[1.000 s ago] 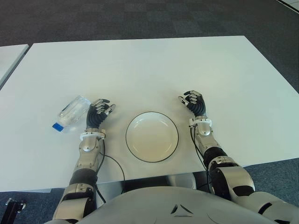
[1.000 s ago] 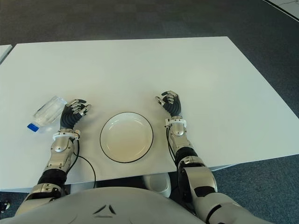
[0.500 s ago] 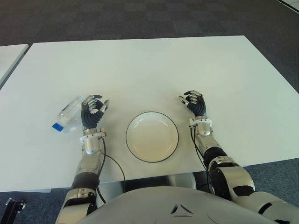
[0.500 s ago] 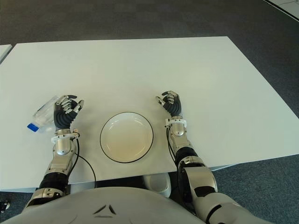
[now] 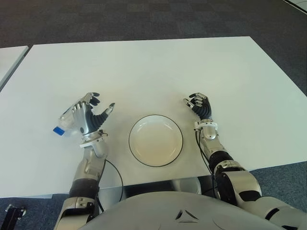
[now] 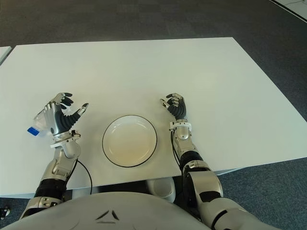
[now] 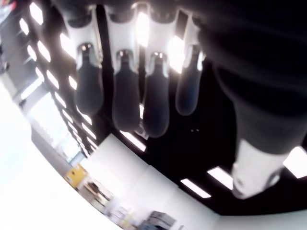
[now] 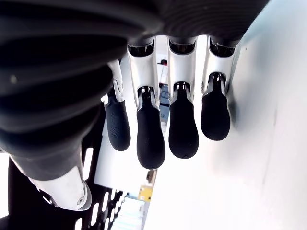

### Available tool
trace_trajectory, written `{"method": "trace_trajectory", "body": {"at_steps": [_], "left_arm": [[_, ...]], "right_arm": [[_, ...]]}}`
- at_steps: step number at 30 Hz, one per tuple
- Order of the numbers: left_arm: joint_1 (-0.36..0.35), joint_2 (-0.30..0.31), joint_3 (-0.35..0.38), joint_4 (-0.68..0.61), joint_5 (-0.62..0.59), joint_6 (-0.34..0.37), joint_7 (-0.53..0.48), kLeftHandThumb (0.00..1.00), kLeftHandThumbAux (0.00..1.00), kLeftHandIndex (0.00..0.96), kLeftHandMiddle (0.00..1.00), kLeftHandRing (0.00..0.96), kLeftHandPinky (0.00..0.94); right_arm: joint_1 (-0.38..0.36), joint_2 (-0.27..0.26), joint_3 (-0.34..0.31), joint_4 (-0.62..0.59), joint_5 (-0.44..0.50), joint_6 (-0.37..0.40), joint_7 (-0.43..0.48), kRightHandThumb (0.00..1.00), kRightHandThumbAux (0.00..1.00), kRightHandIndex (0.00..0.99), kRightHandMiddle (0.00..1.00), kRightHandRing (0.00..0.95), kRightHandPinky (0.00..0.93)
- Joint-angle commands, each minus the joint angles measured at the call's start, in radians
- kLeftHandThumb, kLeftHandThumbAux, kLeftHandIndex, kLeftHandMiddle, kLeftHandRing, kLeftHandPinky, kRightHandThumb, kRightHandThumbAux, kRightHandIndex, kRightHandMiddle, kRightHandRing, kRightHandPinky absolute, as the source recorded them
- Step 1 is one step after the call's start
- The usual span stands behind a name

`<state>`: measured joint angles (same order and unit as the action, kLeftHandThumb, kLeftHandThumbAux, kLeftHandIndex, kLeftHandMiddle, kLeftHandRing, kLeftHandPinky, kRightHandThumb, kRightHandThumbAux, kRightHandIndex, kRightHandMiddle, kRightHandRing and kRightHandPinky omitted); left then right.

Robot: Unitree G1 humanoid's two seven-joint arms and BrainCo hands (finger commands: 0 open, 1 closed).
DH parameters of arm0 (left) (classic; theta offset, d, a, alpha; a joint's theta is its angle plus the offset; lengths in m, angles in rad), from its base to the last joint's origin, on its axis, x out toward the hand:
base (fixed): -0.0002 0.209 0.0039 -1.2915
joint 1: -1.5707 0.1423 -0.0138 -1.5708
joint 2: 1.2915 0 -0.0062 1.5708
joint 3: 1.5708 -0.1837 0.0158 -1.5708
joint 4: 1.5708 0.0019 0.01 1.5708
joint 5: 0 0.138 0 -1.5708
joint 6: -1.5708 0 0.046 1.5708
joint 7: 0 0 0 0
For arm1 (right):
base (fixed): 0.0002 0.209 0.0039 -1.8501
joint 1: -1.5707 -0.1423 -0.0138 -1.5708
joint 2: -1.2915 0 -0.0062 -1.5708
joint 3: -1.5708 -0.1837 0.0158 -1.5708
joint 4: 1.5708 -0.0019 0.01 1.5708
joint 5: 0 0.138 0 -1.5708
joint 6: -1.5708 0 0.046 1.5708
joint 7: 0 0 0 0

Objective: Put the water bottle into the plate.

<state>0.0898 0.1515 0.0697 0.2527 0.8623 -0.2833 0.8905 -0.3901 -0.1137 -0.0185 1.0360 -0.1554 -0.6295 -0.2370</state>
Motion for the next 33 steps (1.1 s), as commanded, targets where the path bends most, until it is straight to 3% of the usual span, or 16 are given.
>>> {"method": "trace_trajectory", "body": {"at_steps": [1, 2, 4, 7, 11, 17, 21, 26, 33], "left_arm": [[0.026, 0.019, -0.029, -0.049, 0.066, 0.100, 0.042, 0.640, 0.718, 0.351, 0.276, 0.268, 0.263], [0.025, 0.028, -0.026, -0.047, 0.076, 0.121, 0.060, 0.560, 0.714, 0.273, 0.244, 0.239, 0.235], [0.015, 0.046, -0.022, -0.024, 0.089, 0.154, 0.099, 0.521, 0.652, 0.161, 0.179, 0.176, 0.166], [0.007, 0.049, -0.029, -0.012, 0.096, 0.195, 0.133, 0.550, 0.560, 0.067, 0.101, 0.096, 0.080], [0.005, 0.028, -0.036, -0.029, 0.095, 0.272, 0.157, 0.597, 0.463, 0.017, 0.031, 0.029, 0.022], [-0.008, 0.013, -0.032, -0.021, 0.074, 0.401, 0.130, 0.619, 0.298, 0.001, 0.003, 0.003, 0.002], [-0.037, 0.040, -0.022, 0.029, 0.059, 0.496, 0.070, 0.608, 0.225, 0.000, 0.000, 0.000, 0.000], [-0.086, 0.057, -0.034, 0.072, 0.081, 0.664, -0.012, 0.597, 0.149, 0.000, 0.000, 0.000, 0.000], [-0.174, 0.107, -0.040, 0.214, 0.031, 0.731, -0.036, 0.573, 0.125, 0.000, 0.000, 0.000, 0.000]], "right_arm": [[0.015, 0.009, 0.006, 0.024, -0.005, 0.005, -0.002, 0.709, 0.729, 0.434, 0.667, 0.675, 0.667], [0.015, 0.009, 0.007, 0.024, -0.007, 0.005, -0.004, 0.709, 0.729, 0.434, 0.666, 0.674, 0.666], [0.015, 0.009, 0.009, 0.023, -0.009, 0.007, -0.007, 0.709, 0.729, 0.434, 0.666, 0.673, 0.662], [0.015, 0.010, 0.010, 0.023, -0.010, 0.007, -0.009, 0.709, 0.729, 0.434, 0.666, 0.672, 0.654], [0.015, 0.011, 0.010, 0.021, -0.008, 0.007, -0.007, 0.709, 0.729, 0.434, 0.666, 0.673, 0.655], [0.017, 0.012, 0.009, 0.019, -0.004, 0.005, 0.000, 0.709, 0.729, 0.433, 0.668, 0.676, 0.660], [0.017, 0.013, 0.009, 0.018, -0.005, 0.003, -0.003, 0.709, 0.729, 0.433, 0.669, 0.678, 0.647], [0.016, 0.011, 0.009, 0.020, -0.007, 0.005, -0.005, 0.709, 0.729, 0.433, 0.671, 0.681, 0.667], [0.014, 0.009, 0.011, 0.023, -0.011, 0.004, -0.012, 0.709, 0.729, 0.433, 0.671, 0.676, 0.655]]}}
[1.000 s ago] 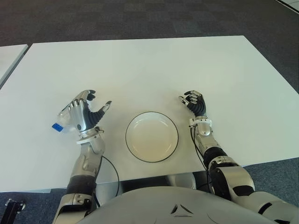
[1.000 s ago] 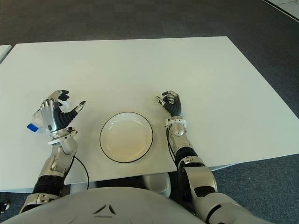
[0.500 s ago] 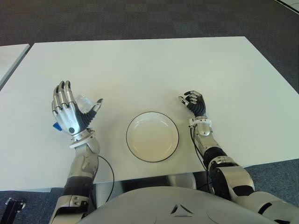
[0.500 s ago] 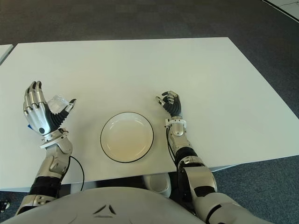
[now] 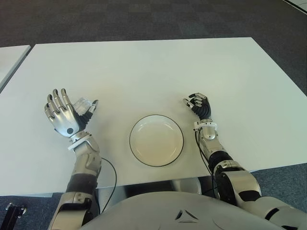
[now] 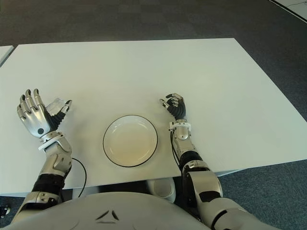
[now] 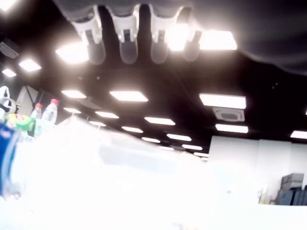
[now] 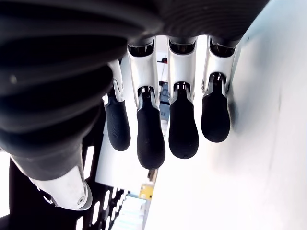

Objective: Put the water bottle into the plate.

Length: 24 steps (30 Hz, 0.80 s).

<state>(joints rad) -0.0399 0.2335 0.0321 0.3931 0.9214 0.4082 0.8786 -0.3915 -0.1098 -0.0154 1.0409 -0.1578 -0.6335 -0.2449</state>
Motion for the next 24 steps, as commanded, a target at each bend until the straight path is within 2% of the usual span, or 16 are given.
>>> {"method": "trace_trajectory", "body": {"at_steps": [1, 7, 11, 15, 21, 24], "left_arm": [[-0.047, 0.025, -0.006, 0.083, -0.033, 0.049, -0.023, 0.561, 0.127, 0.000, 0.000, 0.000, 0.000], [-0.073, 0.039, -0.029, 0.202, -0.083, 0.051, -0.025, 0.521, 0.141, 0.000, 0.000, 0.000, 0.000], [-0.093, 0.052, -0.049, 0.232, -0.102, 0.058, -0.043, 0.508, 0.155, 0.000, 0.000, 0.000, 0.000], [-0.145, 0.071, -0.080, 0.312, -0.119, 0.053, -0.070, 0.498, 0.165, 0.000, 0.000, 0.000, 0.000], [-0.147, 0.096, -0.131, 0.321, -0.121, 0.068, -0.124, 0.491, 0.158, 0.000, 0.000, 0.000, 0.000], [-0.166, 0.124, -0.176, 0.382, -0.120, 0.059, -0.210, 0.499, 0.159, 0.000, 0.000, 0.000, 0.000]], "right_arm": [[0.015, 0.005, 0.008, 0.018, -0.009, 0.009, -0.005, 0.709, 0.729, 0.433, 0.670, 0.676, 0.654], [0.014, 0.003, 0.010, 0.020, -0.009, 0.009, -0.005, 0.709, 0.729, 0.434, 0.672, 0.679, 0.672], [0.013, 0.003, 0.010, 0.022, -0.007, 0.006, -0.004, 0.709, 0.729, 0.434, 0.673, 0.682, 0.677], [0.014, 0.004, 0.008, 0.017, -0.002, 0.004, 0.002, 0.709, 0.729, 0.434, 0.674, 0.683, 0.675], [0.017, 0.005, 0.006, 0.010, 0.002, 0.004, 0.003, 0.709, 0.729, 0.434, 0.675, 0.681, 0.655], [0.020, 0.003, 0.007, 0.002, 0.000, 0.004, 0.002, 0.708, 0.729, 0.434, 0.679, 0.682, 0.639]]}}
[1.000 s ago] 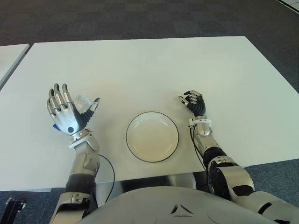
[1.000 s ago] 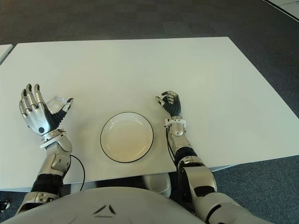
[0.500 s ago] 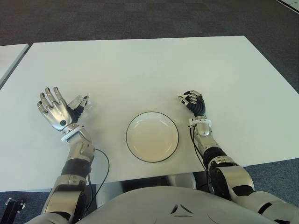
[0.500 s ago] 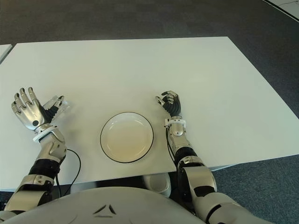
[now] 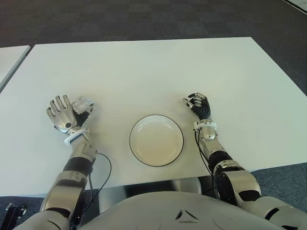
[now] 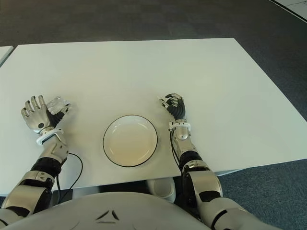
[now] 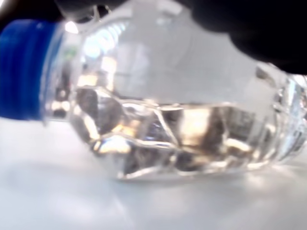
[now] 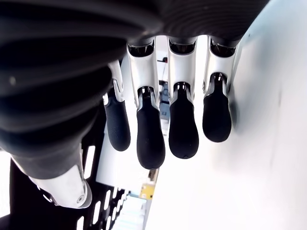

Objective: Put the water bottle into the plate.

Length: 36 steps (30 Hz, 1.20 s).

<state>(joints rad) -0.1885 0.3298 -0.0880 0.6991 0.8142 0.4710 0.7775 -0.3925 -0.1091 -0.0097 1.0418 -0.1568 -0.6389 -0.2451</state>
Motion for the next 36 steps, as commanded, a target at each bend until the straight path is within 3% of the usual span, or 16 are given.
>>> {"method": "trace_trajectory", "body": {"at_steps": [1, 11, 19, 27, 33, 36], "left_arm": [[-0.023, 0.033, -0.067, 0.090, -0.015, -0.006, -0.127, 0.507, 0.163, 0.000, 0.000, 0.000, 0.000], [-0.118, 0.031, -0.137, 0.307, -0.059, -0.074, -0.219, 0.563, 0.218, 0.000, 0.000, 0.000, 0.000], [-0.137, 0.032, -0.156, 0.348, -0.099, -0.120, -0.258, 0.616, 0.255, 0.000, 0.000, 0.000, 0.000], [-0.147, 0.020, -0.149, 0.347, -0.137, -0.118, -0.279, 0.664, 0.300, 0.031, 0.000, 0.000, 0.001], [-0.156, 0.004, -0.142, 0.356, -0.160, -0.107, -0.260, 0.701, 0.327, 0.107, 0.064, 0.047, 0.130], [-0.161, -0.006, -0.142, 0.371, -0.166, -0.107, -0.239, 0.731, 0.344, 0.257, 0.247, 0.238, 0.305]], "right_arm": [[0.022, 0.002, 0.001, -0.001, -0.001, 0.010, 0.001, 0.708, 0.729, 0.434, 0.681, 0.682, 0.630], [0.033, -0.002, 0.004, -0.032, -0.005, 0.025, 0.000, 0.708, 0.729, 0.434, 0.693, 0.686, 0.604], [0.040, -0.002, 0.005, -0.051, -0.008, 0.035, -0.004, 0.709, 0.729, 0.434, 0.701, 0.690, 0.602], [0.040, -0.003, 0.012, -0.057, -0.015, 0.043, -0.013, 0.709, 0.729, 0.435, 0.699, 0.689, 0.587], [0.040, -0.004, 0.013, -0.056, -0.013, 0.047, -0.010, 0.709, 0.729, 0.435, 0.695, 0.678, 0.558], [0.040, -0.004, 0.013, -0.055, -0.011, 0.048, -0.010, 0.709, 0.729, 0.435, 0.693, 0.675, 0.557]]}}
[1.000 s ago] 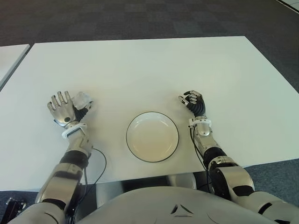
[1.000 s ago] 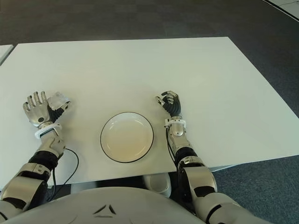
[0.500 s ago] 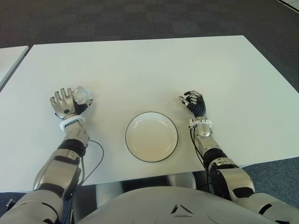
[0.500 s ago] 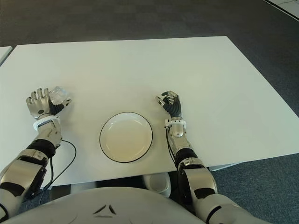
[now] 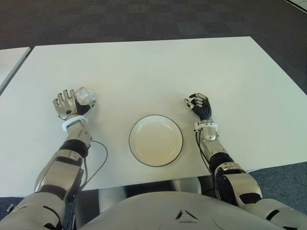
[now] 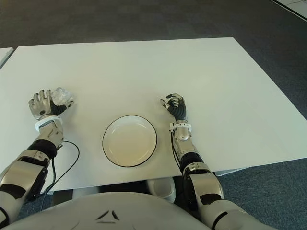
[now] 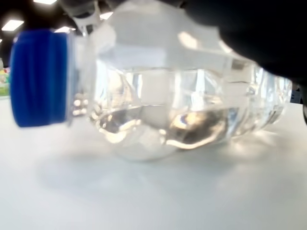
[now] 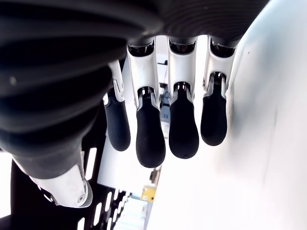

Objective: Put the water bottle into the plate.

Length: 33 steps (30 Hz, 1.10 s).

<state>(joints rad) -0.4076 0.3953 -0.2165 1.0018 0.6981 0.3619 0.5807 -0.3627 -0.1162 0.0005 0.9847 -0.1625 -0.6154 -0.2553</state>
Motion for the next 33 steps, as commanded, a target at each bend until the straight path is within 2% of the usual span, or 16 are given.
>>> {"method": "trace_trajectory", "body": {"at_steps": [1, 2, 3, 6, 9, 15, 17, 20, 24, 33], "left_arm": [[0.059, -0.071, -0.011, 0.068, -0.054, -0.003, -0.036, 0.735, 0.346, 0.278, 0.271, 0.263, 0.326], [0.059, -0.071, -0.009, 0.068, -0.057, -0.008, -0.031, 0.757, 0.358, 0.344, 0.384, 0.385, 0.433], [0.060, -0.071, -0.007, 0.070, -0.061, -0.014, -0.026, 0.772, 0.364, 0.387, 0.457, 0.463, 0.503], [0.058, -0.074, -0.001, 0.079, -0.073, -0.030, -0.010, 0.747, 0.576, 0.419, 0.574, 0.592, 0.613], [0.057, -0.077, 0.005, 0.086, -0.086, -0.041, 0.002, 0.741, 0.646, 0.432, 0.639, 0.665, 0.672], [0.053, -0.079, 0.008, 0.089, -0.105, -0.041, 0.004, 0.741, 0.678, 0.439, 0.712, 0.734, 0.730], [0.052, -0.079, 0.007, 0.088, -0.109, -0.039, -0.002, 0.742, 0.681, 0.440, 0.724, 0.743, 0.734], [0.051, -0.077, 0.003, 0.085, -0.115, -0.038, -0.012, 0.823, 0.660, 0.440, 0.615, 0.743, 0.745], [0.051, -0.077, 0.001, 0.078, -0.121, -0.038, -0.027, 0.850, 0.658, 0.429, 0.546, 0.753, 0.768], [0.060, -0.079, 0.017, 0.053, -0.150, -0.050, -0.033, 0.854, 0.663, 0.413, 0.527, 0.783, 0.785]], "right_arm": [[0.010, 0.003, 0.002, 0.001, -0.005, 0.023, 0.000, 0.709, 0.729, 0.435, 0.693, 0.675, 0.558], [0.011, 0.003, 0.001, 0.000, -0.004, 0.022, 0.000, 0.709, 0.729, 0.435, 0.692, 0.673, 0.557], [0.011, 0.003, 0.001, 0.000, -0.004, 0.020, 0.000, 0.709, 0.729, 0.435, 0.691, 0.672, 0.556], [0.013, 0.003, 0.000, -0.004, -0.001, 0.018, 0.002, 0.709, 0.729, 0.435, 0.691, 0.671, 0.552], [0.014, 0.004, -0.002, -0.005, 0.002, 0.016, 0.004, 0.709, 0.729, 0.435, 0.691, 0.670, 0.553], [0.013, 0.005, -0.002, -0.007, 0.004, 0.023, 0.007, 0.709, 0.729, 0.435, 0.695, 0.677, 0.576], [0.013, 0.004, -0.001, -0.007, 0.004, 0.024, 0.008, 0.709, 0.729, 0.435, 0.697, 0.680, 0.579], [0.013, 0.003, -0.001, -0.006, 0.003, 0.021, 0.009, 0.709, 0.729, 0.436, 0.699, 0.684, 0.590], [0.013, 0.002, -0.001, -0.001, 0.003, 0.014, 0.010, 0.709, 0.729, 0.436, 0.698, 0.686, 0.603], [0.014, 0.002, -0.001, -0.002, 0.003, 0.012, 0.010, 0.709, 0.729, 0.435, 0.693, 0.680, 0.594]]}}
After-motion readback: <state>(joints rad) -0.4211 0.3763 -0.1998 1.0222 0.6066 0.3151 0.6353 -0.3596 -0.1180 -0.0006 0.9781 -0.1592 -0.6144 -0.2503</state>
